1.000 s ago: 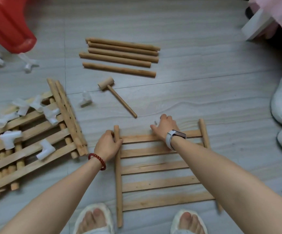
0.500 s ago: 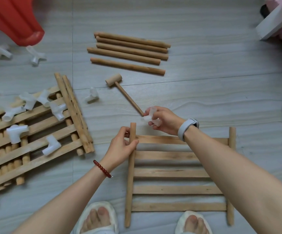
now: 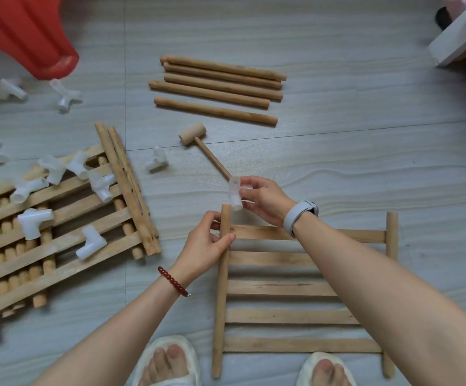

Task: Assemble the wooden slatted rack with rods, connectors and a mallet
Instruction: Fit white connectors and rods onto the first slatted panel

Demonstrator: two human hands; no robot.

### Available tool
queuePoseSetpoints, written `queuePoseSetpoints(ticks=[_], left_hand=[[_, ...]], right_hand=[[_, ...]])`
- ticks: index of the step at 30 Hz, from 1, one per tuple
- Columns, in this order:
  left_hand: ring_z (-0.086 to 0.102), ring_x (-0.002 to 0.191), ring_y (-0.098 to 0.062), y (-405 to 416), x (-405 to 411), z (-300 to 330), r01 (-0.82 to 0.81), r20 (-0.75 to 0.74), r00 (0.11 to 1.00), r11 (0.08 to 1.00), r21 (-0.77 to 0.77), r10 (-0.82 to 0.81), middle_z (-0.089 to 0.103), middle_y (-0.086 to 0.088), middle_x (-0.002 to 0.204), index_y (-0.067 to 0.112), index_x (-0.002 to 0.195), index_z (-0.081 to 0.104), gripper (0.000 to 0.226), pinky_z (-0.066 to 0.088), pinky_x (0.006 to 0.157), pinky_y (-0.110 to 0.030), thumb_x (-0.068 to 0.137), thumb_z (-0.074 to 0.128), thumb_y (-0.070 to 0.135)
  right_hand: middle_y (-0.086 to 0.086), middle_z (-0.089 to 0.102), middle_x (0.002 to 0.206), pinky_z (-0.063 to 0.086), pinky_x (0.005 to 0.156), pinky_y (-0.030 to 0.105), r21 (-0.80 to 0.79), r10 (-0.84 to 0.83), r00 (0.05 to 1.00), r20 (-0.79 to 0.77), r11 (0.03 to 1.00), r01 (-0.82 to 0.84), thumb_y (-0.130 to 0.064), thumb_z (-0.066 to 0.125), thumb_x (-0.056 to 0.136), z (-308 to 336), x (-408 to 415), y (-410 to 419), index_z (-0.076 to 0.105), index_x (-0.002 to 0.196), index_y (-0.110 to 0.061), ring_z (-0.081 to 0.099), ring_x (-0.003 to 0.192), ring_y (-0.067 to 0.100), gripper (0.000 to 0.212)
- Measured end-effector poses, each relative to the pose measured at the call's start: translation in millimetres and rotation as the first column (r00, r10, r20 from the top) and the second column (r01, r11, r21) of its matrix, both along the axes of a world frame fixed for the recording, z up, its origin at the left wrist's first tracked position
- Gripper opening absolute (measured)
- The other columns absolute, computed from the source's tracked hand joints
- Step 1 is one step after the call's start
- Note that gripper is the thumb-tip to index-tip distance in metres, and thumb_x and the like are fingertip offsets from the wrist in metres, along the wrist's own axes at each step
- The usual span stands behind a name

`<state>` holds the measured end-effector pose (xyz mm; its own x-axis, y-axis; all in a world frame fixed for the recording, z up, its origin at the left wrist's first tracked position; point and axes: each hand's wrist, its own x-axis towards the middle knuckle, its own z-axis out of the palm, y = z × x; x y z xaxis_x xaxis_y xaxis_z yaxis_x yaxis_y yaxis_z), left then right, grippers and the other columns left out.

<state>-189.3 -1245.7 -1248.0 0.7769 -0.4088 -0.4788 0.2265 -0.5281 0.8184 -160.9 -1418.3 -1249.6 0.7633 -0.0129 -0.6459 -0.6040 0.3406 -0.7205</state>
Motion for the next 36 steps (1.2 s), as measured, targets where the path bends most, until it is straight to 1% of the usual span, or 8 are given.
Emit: queuePoseSetpoints(ticks=[3,8,11,17,24,27,31,36], left_hand=[[0.068,0.077,-0.023,1.2,0.5,-1.1,0.009,0.002,1.0,1.0,0.001,-0.009,0.056,0.014,0.1,0.024,0.107,0.047,0.026,0.055,0.078,-0.035,0.088,0.064,0.017],[0.067,0.076,-0.021,0.9,0.9,-1.9,0.029,0.013,1.0,1.0,0.0,-0.029,0.059,0.004,0.107,0.025,0.108,0.048,0.028,0.055,0.08,-0.036,0.087,0.065,0.019],[0.067,0.075,-0.023,-0.5,1.4,-1.9,0.029,0.009,1.0,1.0,-0.01,-0.029,0.06,0.002,0.106,0.024,0.107,0.048,0.027,0.054,0.08,-0.037,0.087,0.066,0.017],[0.067,0.075,-0.021,-1.1,4.9,-4.2,0.038,0.01,0.999,0.999,-0.004,-0.038,0.06,0.005,0.103,0.027,0.104,0.048,0.026,0.054,0.08,-0.034,0.087,0.066,0.019],[0.067,0.078,-0.021,-3.2,5.1,-6.2,0.019,-0.009,1.0,1.0,-0.023,-0.019,0.062,0.005,0.102,0.027,0.101,0.051,0.022,0.055,0.081,-0.036,0.087,0.065,0.019],[0.065,0.085,-0.021,-2.3,5.6,-7.7,0.005,-0.013,1.0,1.0,-0.029,-0.006,0.062,0.008,0.097,0.03,0.096,0.051,0.02,0.054,0.082,-0.04,0.088,0.065,0.017],[0.062,0.094,-0.016,-2.7,7.1,-9.9,-0.009,-0.011,1.0,1.0,-0.024,0.009,0.063,0.01,0.093,0.03,0.09,0.05,0.022,0.053,0.084,-0.042,0.087,0.065,0.015],[0.064,0.087,-0.02,-2.2,5.8,-11.7,-0.003,-0.021,1.0,1.0,0.013,0.004,0.061,0.008,0.096,0.026,0.096,0.05,0.018,0.054,0.082,-0.039,0.088,0.064,0.017]], right_hand=[[0.007,0.058,0.089,0.048,0.073,0.028,0.048,-0.05,0.999,0.017,0.998,0.049,0.013,0.045,0.09,1.4,0.6,2.3,0.06,0.09,-0.011,0.057,0.08,0.018,0.028],[0.006,0.059,0.089,0.05,0.065,0.023,0.084,-0.09,0.996,0.008,0.992,0.089,0.011,0.045,0.09,-0.5,4.0,4.2,0.058,0.099,-0.008,0.059,0.078,0.015,0.025],[0.006,0.06,0.088,0.051,0.061,0.021,0.101,-0.116,0.993,-0.002,0.988,0.116,0.011,0.047,0.09,-1.9,3.3,6.1,0.059,0.094,-0.009,0.059,0.078,0.015,0.024],[0.009,0.06,0.089,0.053,0.07,0.025,0.135,-0.25,0.968,0.001,0.959,0.248,0.012,0.049,0.089,-1.5,5.3,4.7,0.059,0.093,-0.008,0.062,0.08,0.016,0.023],[0.006,0.06,0.086,0.053,0.069,0.026,0.093,-0.101,0.995,0.026,0.991,0.098,0.011,0.047,0.09,3.2,5.4,10.9,0.058,0.087,-0.009,0.06,0.079,0.016,0.023],[0.004,0.059,0.089,0.049,0.078,0.03,0.073,-0.062,0.997,0.047,0.996,0.058,0.012,0.049,0.088,3.1,6.7,8.9,0.059,0.086,-0.01,0.058,0.084,0.016,0.024],[0.0,0.059,0.089,0.047,0.075,0.027,0.018,0.016,0.997,0.077,1.0,-0.018,0.01,0.053,0.087,6.5,8.6,7.0,0.061,0.084,-0.012,0.057,0.086,0.014,0.024],[0.002,0.057,0.091,0.048,0.073,0.028,-0.013,0.073,0.996,0.051,0.997,-0.073,0.012,0.044,0.087,7.6,7.7,4.6,0.06,0.086,-0.012,0.055,0.082,0.013,0.029]])
